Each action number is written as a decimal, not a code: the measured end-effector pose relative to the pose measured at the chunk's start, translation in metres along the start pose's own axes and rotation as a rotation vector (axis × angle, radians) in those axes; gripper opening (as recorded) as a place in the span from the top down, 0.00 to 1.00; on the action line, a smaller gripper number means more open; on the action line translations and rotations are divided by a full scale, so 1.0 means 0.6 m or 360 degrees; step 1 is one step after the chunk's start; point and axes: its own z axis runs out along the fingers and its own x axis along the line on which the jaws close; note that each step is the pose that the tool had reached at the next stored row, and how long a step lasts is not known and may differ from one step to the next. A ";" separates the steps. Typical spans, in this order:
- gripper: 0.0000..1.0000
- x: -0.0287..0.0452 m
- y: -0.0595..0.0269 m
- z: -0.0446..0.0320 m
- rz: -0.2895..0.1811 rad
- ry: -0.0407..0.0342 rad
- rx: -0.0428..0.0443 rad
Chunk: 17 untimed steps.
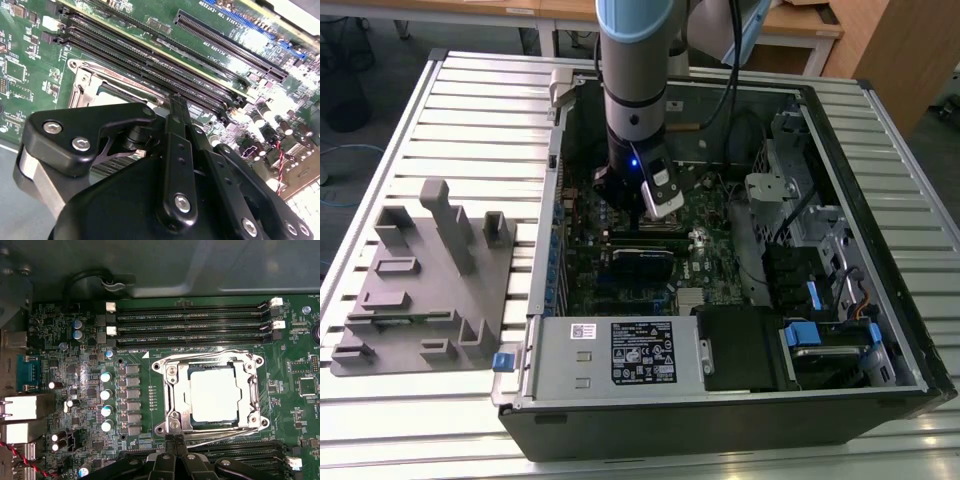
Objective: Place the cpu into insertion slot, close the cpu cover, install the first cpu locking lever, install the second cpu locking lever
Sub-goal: 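Install the second cpu locking lever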
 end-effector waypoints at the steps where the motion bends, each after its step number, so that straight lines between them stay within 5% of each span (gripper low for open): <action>1: 0.90 0.000 0.000 0.000 0.0000 0.0000 -0.0001; 17: 0.90 0.004 -0.003 0.007 0.0001 0.0001 -0.0011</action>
